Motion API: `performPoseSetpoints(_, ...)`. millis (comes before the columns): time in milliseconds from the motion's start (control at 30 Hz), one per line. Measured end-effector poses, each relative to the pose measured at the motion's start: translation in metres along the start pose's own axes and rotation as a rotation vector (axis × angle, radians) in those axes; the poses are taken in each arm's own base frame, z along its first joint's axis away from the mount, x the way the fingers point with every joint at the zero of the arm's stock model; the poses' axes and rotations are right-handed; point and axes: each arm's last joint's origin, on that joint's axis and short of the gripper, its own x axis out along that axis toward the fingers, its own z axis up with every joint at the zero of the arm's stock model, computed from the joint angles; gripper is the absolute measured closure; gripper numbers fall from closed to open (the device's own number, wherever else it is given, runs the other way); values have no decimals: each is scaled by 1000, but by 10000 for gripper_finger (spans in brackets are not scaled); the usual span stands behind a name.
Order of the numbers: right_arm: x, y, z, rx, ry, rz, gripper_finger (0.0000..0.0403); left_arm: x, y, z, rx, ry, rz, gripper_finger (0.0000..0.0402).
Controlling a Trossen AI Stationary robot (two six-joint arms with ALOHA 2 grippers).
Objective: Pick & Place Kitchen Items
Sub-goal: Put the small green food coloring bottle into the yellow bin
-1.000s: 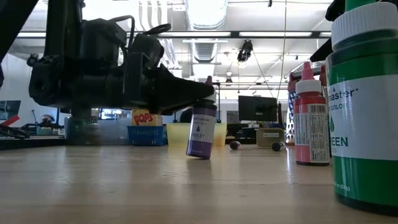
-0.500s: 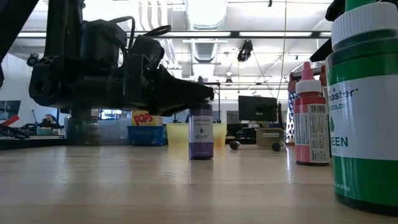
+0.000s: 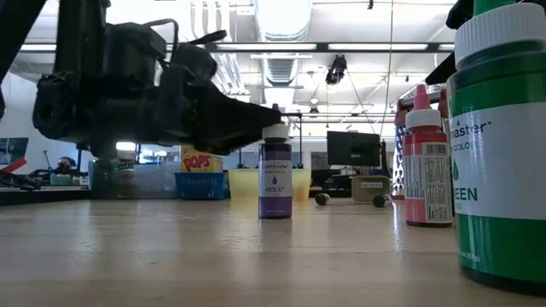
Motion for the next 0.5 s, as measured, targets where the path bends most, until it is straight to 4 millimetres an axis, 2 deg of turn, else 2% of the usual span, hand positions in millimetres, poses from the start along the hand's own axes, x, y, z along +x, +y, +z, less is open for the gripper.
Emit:
performPoseSetpoints(133, 0, 0, 0, 0, 0, 0, 394, -19, 2, 10, -7, 19, 27, 148)
performPoseSetpoints(267, 0, 0, 0, 0, 1, 0, 394, -40, 8, 23, 9, 35, 147, 149)
performPoseSetpoints(500, 0, 0, 0, 0, 0, 1, 394, -60, 10, 46, -26, -10, 184, 150)
